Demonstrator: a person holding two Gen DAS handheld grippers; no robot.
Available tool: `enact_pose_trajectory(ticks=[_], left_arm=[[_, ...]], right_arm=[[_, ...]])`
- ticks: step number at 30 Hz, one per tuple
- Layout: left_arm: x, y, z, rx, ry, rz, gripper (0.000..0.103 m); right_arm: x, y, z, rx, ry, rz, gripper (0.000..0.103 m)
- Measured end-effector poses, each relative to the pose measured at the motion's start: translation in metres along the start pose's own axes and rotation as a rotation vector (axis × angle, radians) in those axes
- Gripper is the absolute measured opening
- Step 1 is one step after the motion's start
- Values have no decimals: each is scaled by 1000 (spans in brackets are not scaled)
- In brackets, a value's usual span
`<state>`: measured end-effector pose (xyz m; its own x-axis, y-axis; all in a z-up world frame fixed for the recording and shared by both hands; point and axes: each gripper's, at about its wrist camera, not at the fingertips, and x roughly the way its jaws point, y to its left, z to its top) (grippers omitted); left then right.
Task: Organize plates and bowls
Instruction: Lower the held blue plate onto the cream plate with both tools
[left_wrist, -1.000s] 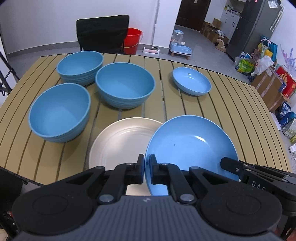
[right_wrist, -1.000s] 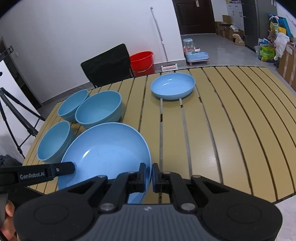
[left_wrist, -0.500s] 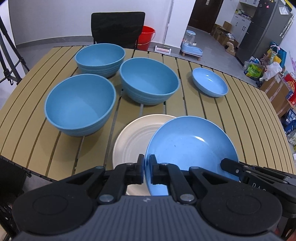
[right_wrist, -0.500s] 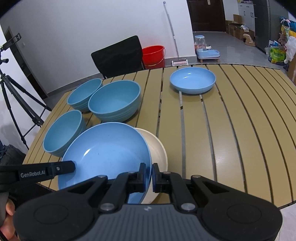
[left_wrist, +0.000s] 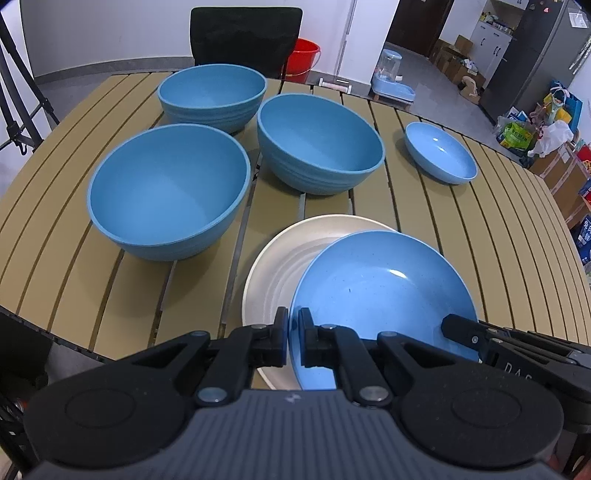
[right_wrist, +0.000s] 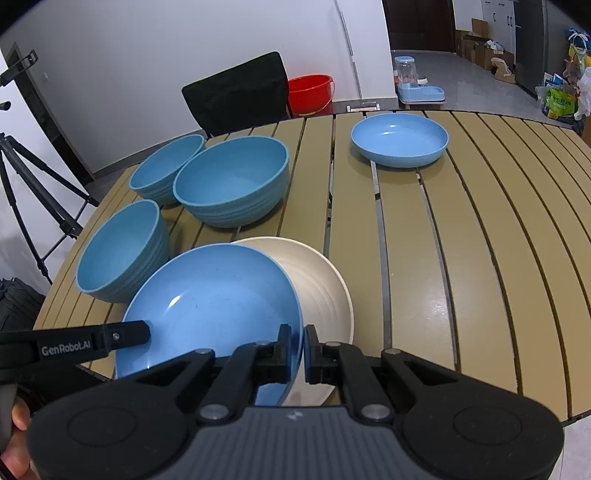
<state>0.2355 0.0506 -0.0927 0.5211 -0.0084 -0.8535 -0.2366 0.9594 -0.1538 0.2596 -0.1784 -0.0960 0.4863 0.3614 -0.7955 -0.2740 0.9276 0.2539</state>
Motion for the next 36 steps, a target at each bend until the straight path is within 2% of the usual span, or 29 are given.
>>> enact_pose_trajectory(ticks=[12, 36], left_arm=[[24, 4, 8, -4, 24, 2, 6], [50, 2, 8, 33, 35, 31, 7]], right_arm=[[26, 0, 3, 3, 26, -11, 6], [48, -1, 3, 15, 47, -29, 6]])
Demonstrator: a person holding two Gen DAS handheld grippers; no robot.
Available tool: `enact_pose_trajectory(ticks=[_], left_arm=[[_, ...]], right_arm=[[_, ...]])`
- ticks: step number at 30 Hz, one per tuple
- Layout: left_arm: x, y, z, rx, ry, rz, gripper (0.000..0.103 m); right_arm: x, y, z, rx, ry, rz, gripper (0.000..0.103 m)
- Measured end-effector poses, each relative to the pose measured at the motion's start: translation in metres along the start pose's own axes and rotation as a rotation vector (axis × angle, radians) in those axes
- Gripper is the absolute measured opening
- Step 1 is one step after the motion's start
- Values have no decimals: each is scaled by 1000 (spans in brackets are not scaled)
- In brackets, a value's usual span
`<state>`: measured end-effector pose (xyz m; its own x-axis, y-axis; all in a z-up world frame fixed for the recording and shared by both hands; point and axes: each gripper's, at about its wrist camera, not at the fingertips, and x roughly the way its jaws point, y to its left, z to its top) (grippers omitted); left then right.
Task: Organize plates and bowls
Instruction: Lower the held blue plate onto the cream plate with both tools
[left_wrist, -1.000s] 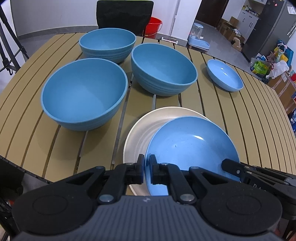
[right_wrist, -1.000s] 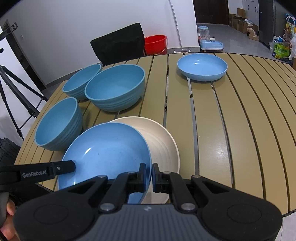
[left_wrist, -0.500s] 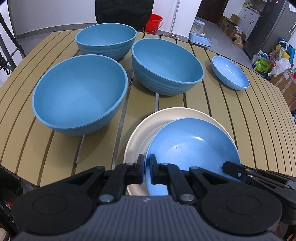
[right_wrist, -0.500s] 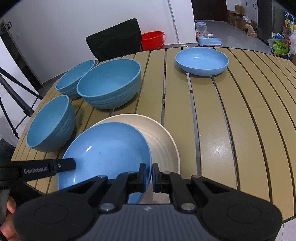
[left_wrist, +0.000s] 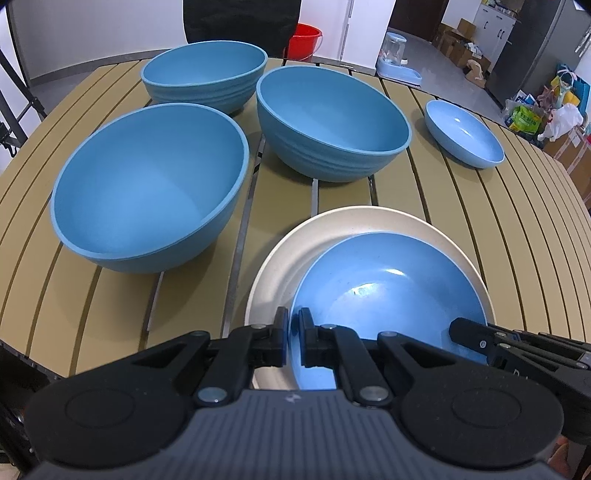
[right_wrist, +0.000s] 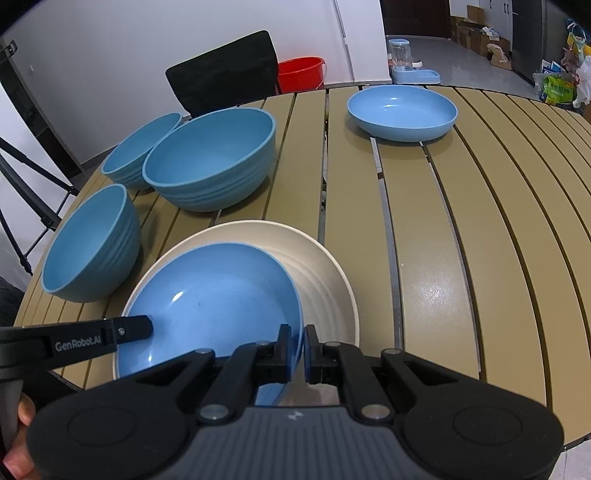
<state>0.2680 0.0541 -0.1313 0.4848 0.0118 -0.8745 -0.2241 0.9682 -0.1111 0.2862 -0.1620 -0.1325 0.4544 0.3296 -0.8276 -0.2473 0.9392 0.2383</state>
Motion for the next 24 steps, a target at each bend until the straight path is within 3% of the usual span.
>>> enact_pose_trajectory(ticks=[18, 24], left_arm=[[5, -4, 0, 28, 2, 24, 8], [1, -2, 2, 30, 0, 26, 10]], right_arm=[[6, -2, -1, 4, 10, -10, 7], [1, -5, 1, 20, 2, -8, 13]])
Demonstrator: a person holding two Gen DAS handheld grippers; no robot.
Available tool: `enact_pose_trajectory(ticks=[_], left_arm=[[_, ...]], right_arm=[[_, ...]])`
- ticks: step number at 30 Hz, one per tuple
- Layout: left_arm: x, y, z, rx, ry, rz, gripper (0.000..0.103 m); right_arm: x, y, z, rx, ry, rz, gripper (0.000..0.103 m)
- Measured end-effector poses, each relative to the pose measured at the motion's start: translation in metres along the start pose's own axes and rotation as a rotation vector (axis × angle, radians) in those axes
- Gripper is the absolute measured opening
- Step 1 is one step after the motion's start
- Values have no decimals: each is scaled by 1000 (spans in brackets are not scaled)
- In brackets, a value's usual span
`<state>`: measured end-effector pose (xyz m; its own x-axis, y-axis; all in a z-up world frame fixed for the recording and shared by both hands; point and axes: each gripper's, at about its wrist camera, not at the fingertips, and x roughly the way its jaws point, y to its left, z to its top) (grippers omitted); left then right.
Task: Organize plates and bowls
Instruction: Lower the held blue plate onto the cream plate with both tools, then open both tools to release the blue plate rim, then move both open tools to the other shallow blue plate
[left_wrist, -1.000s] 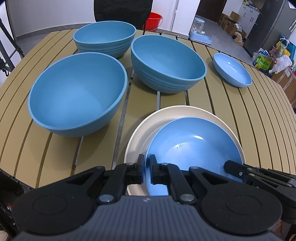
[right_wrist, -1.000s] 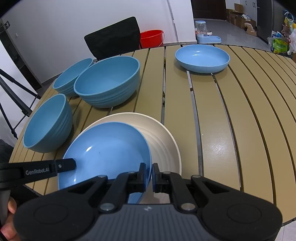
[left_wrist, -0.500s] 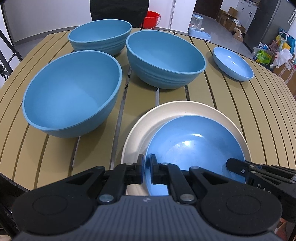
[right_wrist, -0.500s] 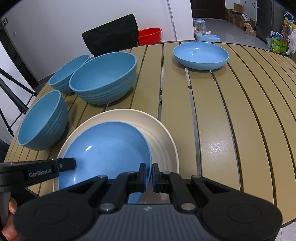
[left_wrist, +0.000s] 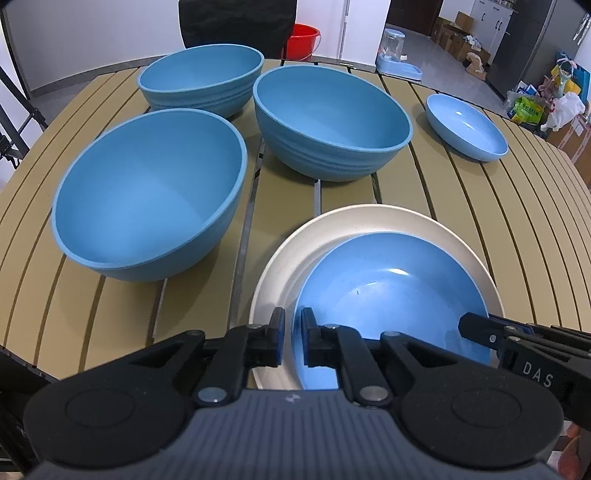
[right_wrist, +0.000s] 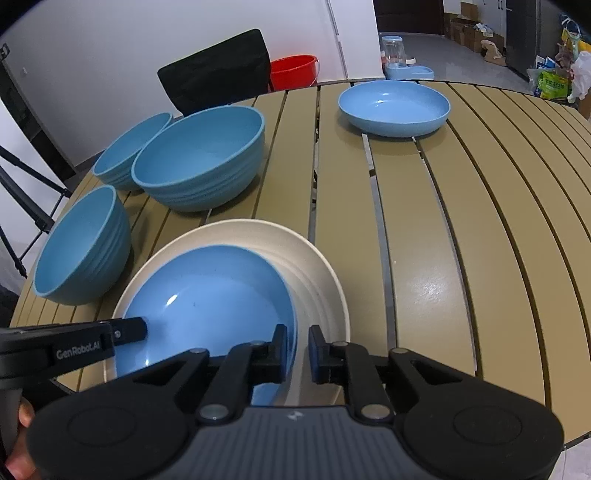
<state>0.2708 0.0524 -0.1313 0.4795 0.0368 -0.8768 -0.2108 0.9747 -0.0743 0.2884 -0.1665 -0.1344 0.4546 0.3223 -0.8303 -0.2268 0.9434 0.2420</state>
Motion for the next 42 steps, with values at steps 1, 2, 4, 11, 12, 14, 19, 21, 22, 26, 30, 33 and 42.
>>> enact_pose_trajectory(ticks=[1, 2, 4, 11, 12, 14, 19, 21, 22, 26, 30, 33, 42], left_arm=[[-1, 1, 1, -4, 2, -3, 11], [-2, 2, 1, -8, 2, -6, 15], [-5, 3, 2, -12, -4, -6, 28], [-23, 1, 4, 4, -54, -1, 50], [-25, 0, 4, 3, -58, -3, 52], [-30, 0, 5, 5, -71, -6, 56], [-42, -1, 3, 7, -98, -10, 69], [-46, -1, 2, 7, -107, -9, 72], [-48, -2, 2, 6, -111, -6, 74], [-57, -2, -1, 3, -126, -2, 81], [-66, -1, -4, 3, -142, -9, 91], [-73, -2, -6, 8, -157, -10, 101], [-88, -2, -6, -9, -177, -41, 103]], right_arm=[[-1, -1, 0, 2, -3, 3, 15], [-4, -1, 0, 2, -8, 4, 17], [-7, 0, 1, -1, -18, 5, 22], [-22, 1, 0, -9, -50, 1, 43], [-24, 0, -1, -9, -56, 2, 44], [-29, -1, -1, -8, -66, 3, 48], [-43, -5, -4, -1, -97, -9, 68], [-49, -8, -4, 4, -107, -12, 78], [-52, -9, -5, 6, -114, -13, 83], [-59, -13, -7, 16, -118, -8, 90], [-66, -14, -10, 16, -120, -27, 96], [-74, -16, -12, 18, -131, -33, 99], [-99, -27, -13, 38, -159, -69, 103]])
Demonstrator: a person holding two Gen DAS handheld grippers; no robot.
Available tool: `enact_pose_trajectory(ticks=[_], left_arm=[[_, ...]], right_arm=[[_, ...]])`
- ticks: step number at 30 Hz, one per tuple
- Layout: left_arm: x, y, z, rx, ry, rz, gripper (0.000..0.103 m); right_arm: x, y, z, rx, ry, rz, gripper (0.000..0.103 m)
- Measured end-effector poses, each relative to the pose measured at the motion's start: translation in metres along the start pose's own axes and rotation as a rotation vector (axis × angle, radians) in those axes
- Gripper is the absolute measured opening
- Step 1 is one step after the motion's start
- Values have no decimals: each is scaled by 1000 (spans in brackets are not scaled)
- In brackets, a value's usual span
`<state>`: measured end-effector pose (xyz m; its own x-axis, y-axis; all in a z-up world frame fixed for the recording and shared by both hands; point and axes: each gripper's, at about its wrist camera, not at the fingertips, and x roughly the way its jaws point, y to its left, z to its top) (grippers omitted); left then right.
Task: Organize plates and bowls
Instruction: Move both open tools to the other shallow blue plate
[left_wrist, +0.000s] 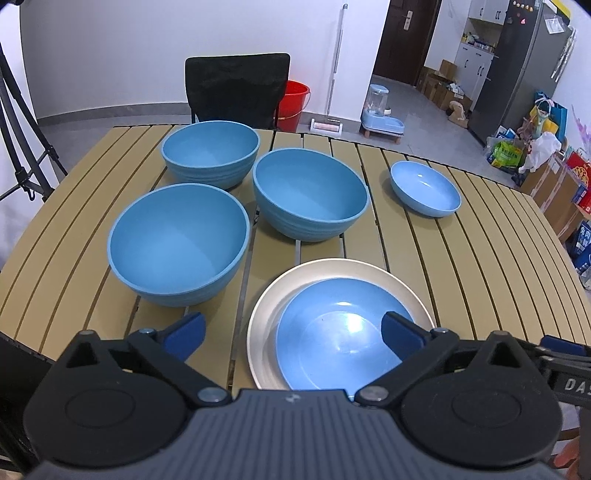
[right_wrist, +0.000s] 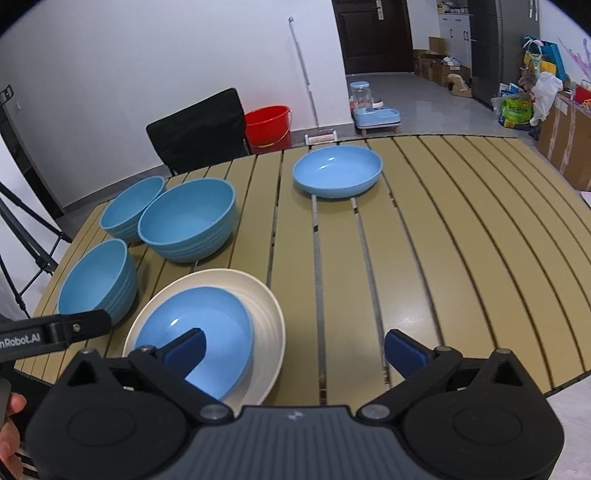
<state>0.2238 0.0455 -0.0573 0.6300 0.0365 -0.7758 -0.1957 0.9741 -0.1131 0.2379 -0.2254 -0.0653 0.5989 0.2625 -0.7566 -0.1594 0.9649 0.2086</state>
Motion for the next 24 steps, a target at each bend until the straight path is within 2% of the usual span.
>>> enact_pose_trajectory(ticks=[13, 24], left_arm=[[-7, -12, 17, 9, -11, -21, 103], [3, -43, 41, 74, -9, -42, 103]], right_arm=[[-17, -20, 12, 12, -24, -30, 103], [-13, -41, 28, 43, -35, -41, 103]])
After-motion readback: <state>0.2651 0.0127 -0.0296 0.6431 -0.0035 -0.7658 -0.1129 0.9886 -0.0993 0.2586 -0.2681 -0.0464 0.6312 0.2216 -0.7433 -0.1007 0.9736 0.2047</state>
